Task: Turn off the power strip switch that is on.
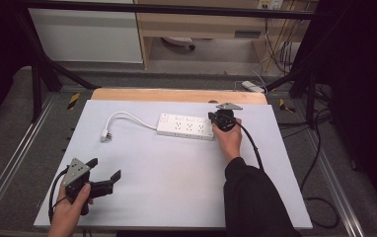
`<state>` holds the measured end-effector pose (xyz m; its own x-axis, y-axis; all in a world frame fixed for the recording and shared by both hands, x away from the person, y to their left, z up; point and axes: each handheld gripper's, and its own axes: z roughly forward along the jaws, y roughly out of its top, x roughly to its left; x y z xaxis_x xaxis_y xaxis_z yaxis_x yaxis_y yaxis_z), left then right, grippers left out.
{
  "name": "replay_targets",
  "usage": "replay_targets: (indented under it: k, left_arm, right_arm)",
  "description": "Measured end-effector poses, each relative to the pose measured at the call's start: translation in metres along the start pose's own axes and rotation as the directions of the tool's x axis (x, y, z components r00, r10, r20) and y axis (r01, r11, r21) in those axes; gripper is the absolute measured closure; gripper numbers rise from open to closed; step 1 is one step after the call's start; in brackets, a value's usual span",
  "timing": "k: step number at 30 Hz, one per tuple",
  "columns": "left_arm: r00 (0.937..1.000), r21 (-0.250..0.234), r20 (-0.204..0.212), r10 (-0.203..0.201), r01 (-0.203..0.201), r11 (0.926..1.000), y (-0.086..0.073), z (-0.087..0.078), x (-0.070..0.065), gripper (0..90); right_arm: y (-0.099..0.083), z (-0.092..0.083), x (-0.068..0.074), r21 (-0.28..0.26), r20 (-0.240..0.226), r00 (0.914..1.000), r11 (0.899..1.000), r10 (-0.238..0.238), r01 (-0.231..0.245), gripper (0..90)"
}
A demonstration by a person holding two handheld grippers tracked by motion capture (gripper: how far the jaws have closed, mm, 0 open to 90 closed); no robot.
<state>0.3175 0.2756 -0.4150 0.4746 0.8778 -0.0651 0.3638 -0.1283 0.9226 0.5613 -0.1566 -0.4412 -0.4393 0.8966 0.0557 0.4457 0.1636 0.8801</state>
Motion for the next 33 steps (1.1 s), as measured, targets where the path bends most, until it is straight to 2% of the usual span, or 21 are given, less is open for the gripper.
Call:
replay_targets:
  k: [7,33]
  left_arm:
    - [1.0,-0.004,-0.003,-0.004,0.004,1.0,0.0006,-0.0014,0.0006,5.0]
    - [1.0,-0.005,0.002,-0.001,0.001,1.0,0.0009,-0.0008,-0.0002,5.0]
  right_arm:
    - [-0.0028,0.0036,0.0045,0.008,0.004,1.0,1.0,-0.008,0.008,90.0]
    - [-0.0076,0.0095,0.0093,0.015,0.003,0.9999,1.0,0.01,-0.01,90.0]
